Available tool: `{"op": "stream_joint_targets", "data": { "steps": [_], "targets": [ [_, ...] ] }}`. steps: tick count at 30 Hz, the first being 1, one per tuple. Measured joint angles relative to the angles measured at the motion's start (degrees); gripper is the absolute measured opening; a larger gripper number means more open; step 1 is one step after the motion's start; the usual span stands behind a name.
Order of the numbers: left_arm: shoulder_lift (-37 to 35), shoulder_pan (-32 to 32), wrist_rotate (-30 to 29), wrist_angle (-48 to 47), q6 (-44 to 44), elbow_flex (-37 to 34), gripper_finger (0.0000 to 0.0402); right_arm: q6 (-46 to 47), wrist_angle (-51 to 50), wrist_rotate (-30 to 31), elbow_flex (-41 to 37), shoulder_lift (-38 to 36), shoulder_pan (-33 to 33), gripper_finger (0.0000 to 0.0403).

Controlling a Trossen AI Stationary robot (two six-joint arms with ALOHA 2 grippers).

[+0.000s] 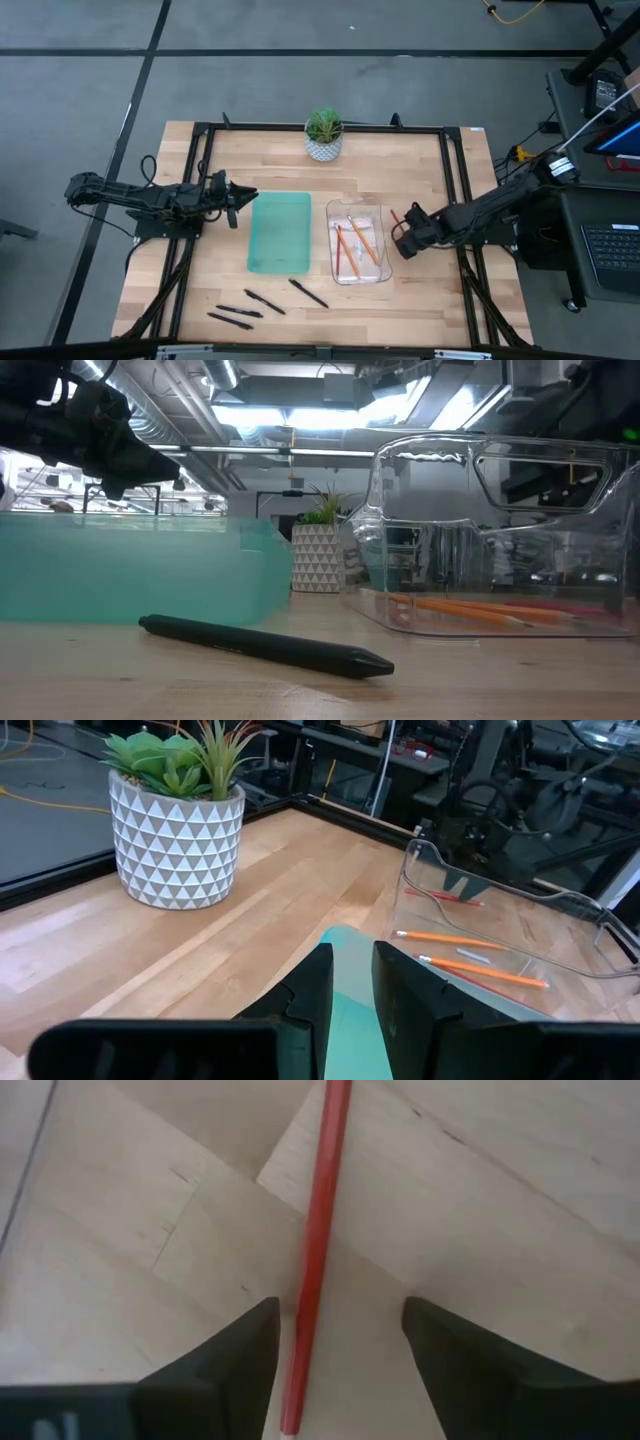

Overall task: Sort pens & pencils
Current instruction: Put the red pencil into the transparent bin

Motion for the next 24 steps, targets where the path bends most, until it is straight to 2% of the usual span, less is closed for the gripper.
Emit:
{"op": "stream_joint_targets", "data": {
  "steps": [10,15,20,24],
  "targets": [
    [-0.02,0.01,-0.10,0.04,0.00,0.00,0.0069,-1.73,-2.72,0.43,1.11,0.75,-0.56,0.0220],
    [0.00,0.02,-0.10,0.02,0.00,-0.01,0.0069,-3.83,-3.32,-0.10,1.17,1.10,-0.57,0.0204],
    [-0.02,0.02,-0.10,0.02,0.04,0.00,0.0069,-3.64,-3.58,-1.60,1.17,1.10,-0.68,0.0167],
    [0.00,0.02,-0.10,0.00,0.04,0.00,0.0069,-3.57,-4.25,-1.34,1.17,1.10,-0.98,0.0112]
  ]
}}
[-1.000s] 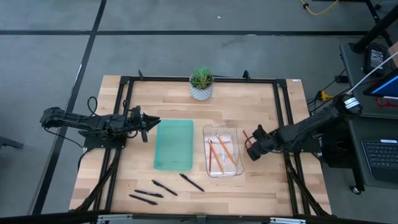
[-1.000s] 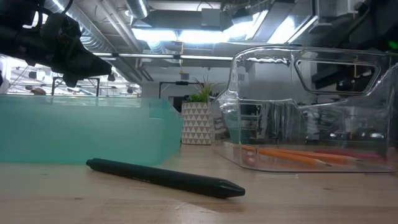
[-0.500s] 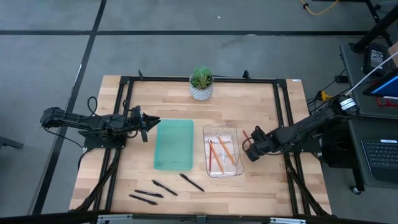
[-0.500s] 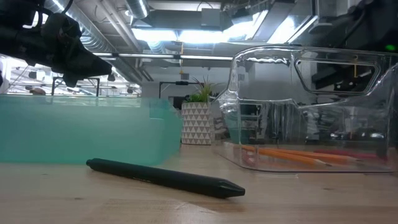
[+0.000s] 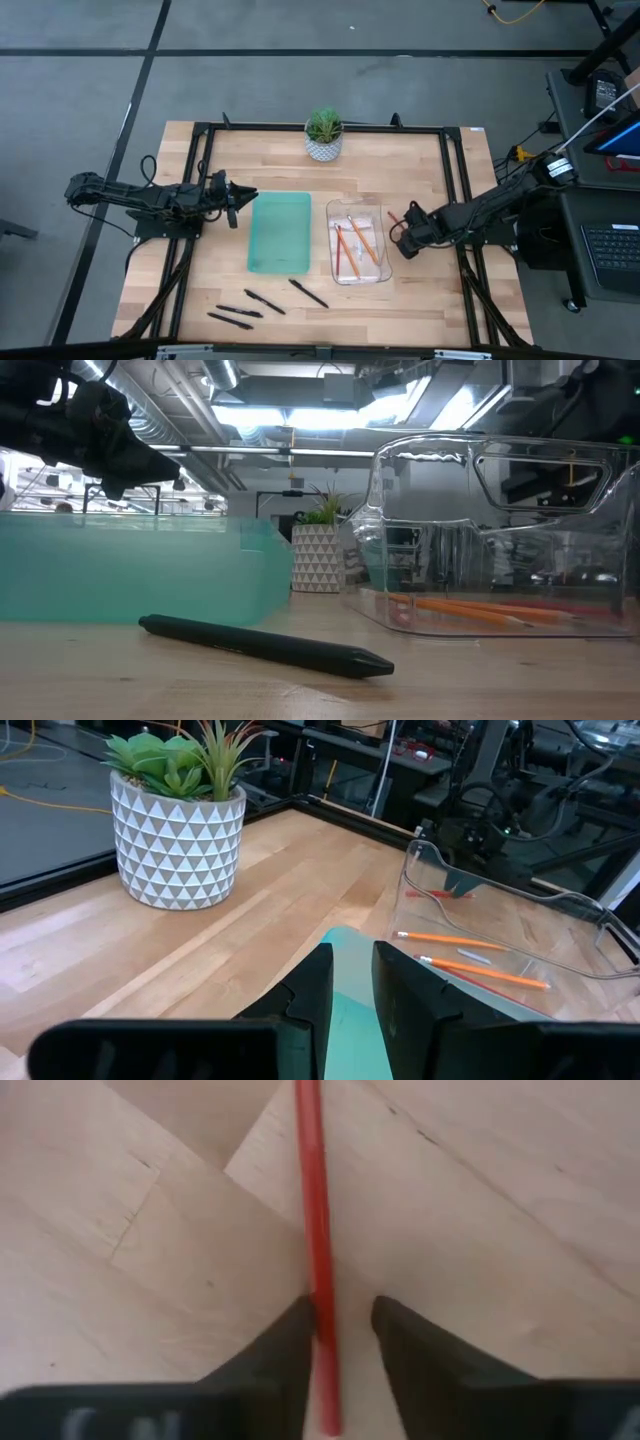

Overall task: Sort pens & pencils
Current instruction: Put the red pencil into the transparent bin

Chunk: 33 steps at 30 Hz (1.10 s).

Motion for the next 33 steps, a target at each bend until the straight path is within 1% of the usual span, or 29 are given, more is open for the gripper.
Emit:
{"op": "stream_joint_targets", "data": {
  "steps": [4,6,13,15,17,19,26,33],
  "targets": [
    [0.00,-0.01,0.00,0.00,0.00,0.00,0.0069,-0.02,-0.31,0.11,0.00,0.00,-0.68,0.0036],
    [-0.02,0.00,0.00,0.00,0.00,0.00,0.0069,-0.32,-0.22,0.30,0.06,-0.02,-0.81,0.0016],
    [-0.02,-0.01,0.01,-0.02,0.02,0.00,0.0069,-0.15,-0.16,1.53,0.05,-0.79,-0.79,0.0011],
    [0.00,0.00,0.02,-0.02,0.02,0.00,0.0069,0.15,-0.44,2.01,0.52,-1.99,-0.79,0.0010],
    [0.00,0.00,0.02,-0.02,0.02,0.00,0.0069,0.09,-1.51,4.80,1.06,-3.27,-0.81,0.0002],
    [0.00,0.00,0.02,-0.04,0.04,-0.01,0.0069,0.01,-1.88,6.52,1.71,-4.89,-0.87,0.0002],
    [-0.01,-0.02,0.02,-0.10,0.04,0.00,0.0069,0.15,-8.71,8.79,4.83,-10.18,-0.81,0.0003],
    [-0.01,-0.02,0.02,-0.09,0.04,0.00,0.0069,0.02,-9.80,10.92,6.10,-13.49,-0.81,0.0002]
  ]
}}
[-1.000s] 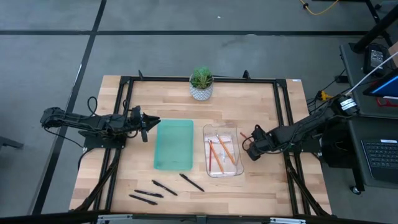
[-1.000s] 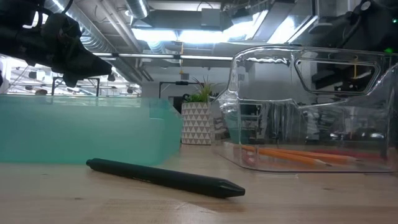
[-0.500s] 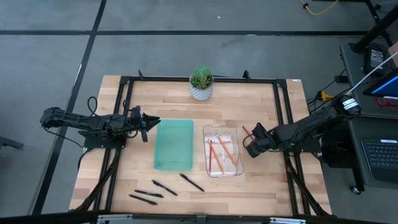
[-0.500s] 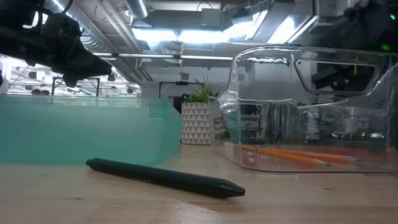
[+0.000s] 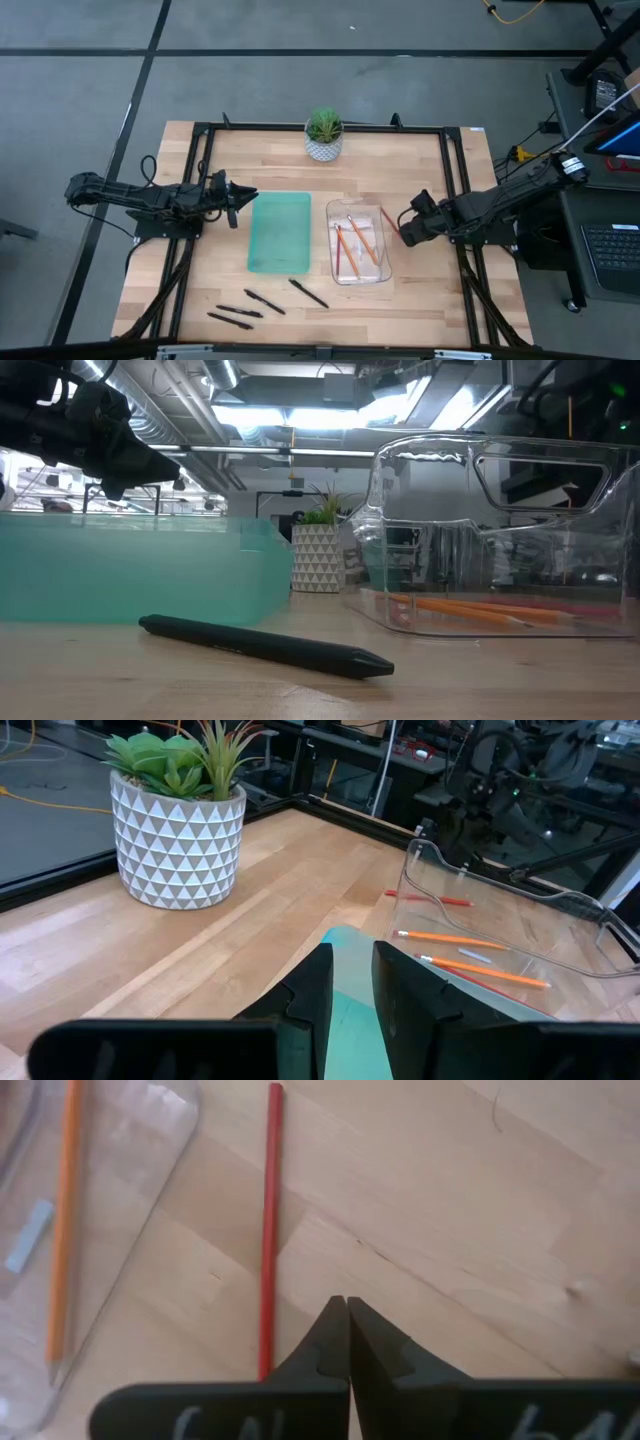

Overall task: Sort pens & pencils
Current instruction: Put the red pencil into the transparent bin

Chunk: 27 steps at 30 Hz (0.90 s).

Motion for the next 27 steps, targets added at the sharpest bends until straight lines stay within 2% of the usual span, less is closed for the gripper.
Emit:
{"op": "stream_joint_targets", "data": {
  "steps": [4,7,14,19,23,27],
  "targets": [
    [0.01,0.02,0.00,-0.01,0.00,0.00,0.0069,-0.04,0.46,0.15,-0.37,0.19,0.00,0.0003],
    [0.01,0.01,0.00,0.01,0.00,0.00,0.0069,-1.47,2.82,0.16,-0.37,0.97,0.01,0.0020],
    [0.00,0.02,0.01,0.00,0.00,0.00,0.0069,-10.12,9.69,0.10,-0.37,3.63,0.02,0.0118],
    [-0.01,0.02,0.02,-0.21,0.00,-0.01,0.0069,-16.66,8.48,-2.56,-0.35,6.73,1.29,0.0193],
    [-0.01,0.02,0.02,-0.25,0.00,-0.01,0.0069,-19.39,9.58,-2.90,-0.35,8.97,4.15,0.0225],
    [0.01,0.02,0.02,-0.28,0.00,0.00,0.0069,-18.50,11.84,-2.71,-0.35,10.50,7.19,0.0233]
  ]
}}
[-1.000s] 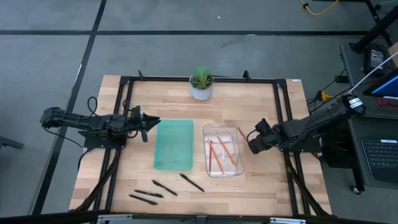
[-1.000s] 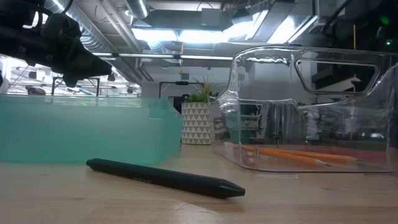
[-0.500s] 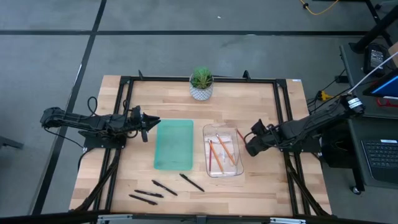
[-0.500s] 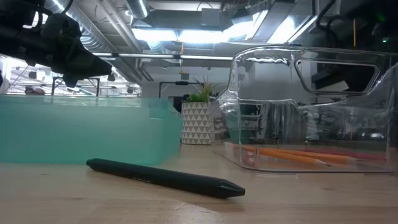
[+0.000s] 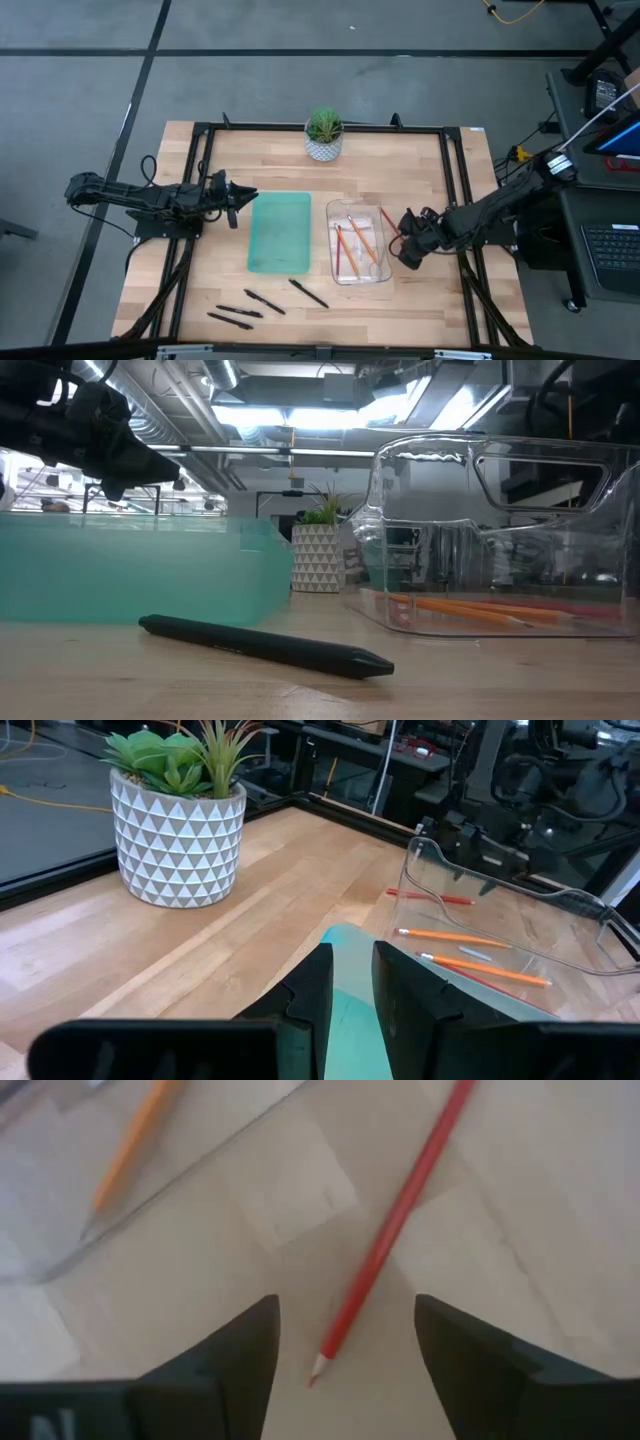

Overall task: Sort pens & pencils
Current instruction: Put the red pencil into the transparent bin

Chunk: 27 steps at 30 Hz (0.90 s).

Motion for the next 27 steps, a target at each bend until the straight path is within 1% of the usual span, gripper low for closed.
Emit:
{"op": "stream_joint_targets", "data": {
  "steps": [4,8,10,16,19,23,27],
  "targets": [
    [0.00,0.00,-0.07,0.02,0.00,0.00,0.0069,5.13,0.19,1.20,0.00,3.48,1.36,0.0227],
    [-0.01,-0.02,-0.16,0.04,-0.02,-0.01,0.0069,5.50,0.27,2.21,0.00,7.15,1.42,0.0223],
    [0.00,0.00,-0.17,0.04,-0.07,-0.01,0.0069,6.80,0.34,1.60,0.00,8.54,0.82,0.0223],
    [-0.01,0.01,-0.19,0.04,-0.07,0.00,0.0069,8.44,1.58,-2.76,0.37,12.17,-1.31,0.0222],
    [-0.01,-0.01,-0.20,0.07,-0.07,0.00,0.0069,11.58,1.13,-3.58,0.62,13.16,-2.13,0.0214],
    [-0.02,0.01,-0.20,0.02,-0.09,0.00,0.0069,12.97,0.15,-4.01,0.72,13.43,-2.70,0.0177],
    [-0.01,0.00,-0.20,0.02,-0.09,0.00,0.0069,12.91,-0.38,-3.99,0.76,13.44,-2.78,0.0114]
  ]
}}
